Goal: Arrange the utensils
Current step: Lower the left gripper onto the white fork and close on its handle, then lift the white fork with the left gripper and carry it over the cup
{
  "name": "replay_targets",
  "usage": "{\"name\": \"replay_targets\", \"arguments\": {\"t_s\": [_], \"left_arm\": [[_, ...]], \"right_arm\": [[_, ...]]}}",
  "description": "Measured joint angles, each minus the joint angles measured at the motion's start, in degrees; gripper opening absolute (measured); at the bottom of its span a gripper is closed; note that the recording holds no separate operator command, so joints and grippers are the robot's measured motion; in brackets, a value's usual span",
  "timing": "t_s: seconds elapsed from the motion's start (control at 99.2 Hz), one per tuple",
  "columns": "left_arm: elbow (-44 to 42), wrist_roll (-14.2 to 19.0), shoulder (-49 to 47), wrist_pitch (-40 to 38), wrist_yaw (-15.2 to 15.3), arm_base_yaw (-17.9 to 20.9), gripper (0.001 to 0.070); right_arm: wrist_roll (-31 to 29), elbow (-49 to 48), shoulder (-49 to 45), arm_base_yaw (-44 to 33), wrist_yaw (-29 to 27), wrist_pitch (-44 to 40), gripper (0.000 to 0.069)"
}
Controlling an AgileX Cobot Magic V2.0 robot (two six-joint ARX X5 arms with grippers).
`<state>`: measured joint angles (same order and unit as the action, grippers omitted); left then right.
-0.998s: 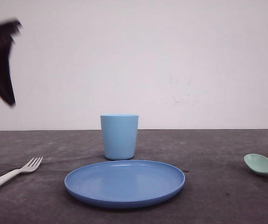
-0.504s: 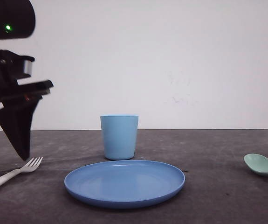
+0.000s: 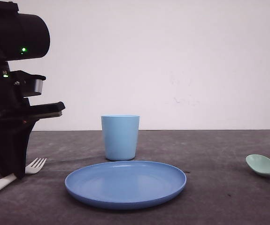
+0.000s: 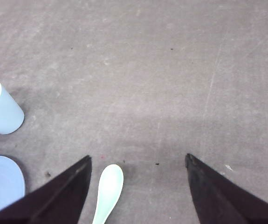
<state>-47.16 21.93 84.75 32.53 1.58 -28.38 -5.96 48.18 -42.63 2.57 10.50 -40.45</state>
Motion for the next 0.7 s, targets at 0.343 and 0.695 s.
{"name": "replay_targets", "arguments": {"t_s": [0.343,0.695], "left_arm": [[-0.1,0.0,-0.1,-0.9,0.0,0.0,0.0038],[-2.2,-2.1,-18.6,-25.1,0.0,-0.4,0.0038]], "right_arm": [[-0.5,0.0,0.0,0.0,0.0,-0.2,0.0399],[-0.6,0.0,0.0,0.0,0.0,-0.2,0.0399]]}}
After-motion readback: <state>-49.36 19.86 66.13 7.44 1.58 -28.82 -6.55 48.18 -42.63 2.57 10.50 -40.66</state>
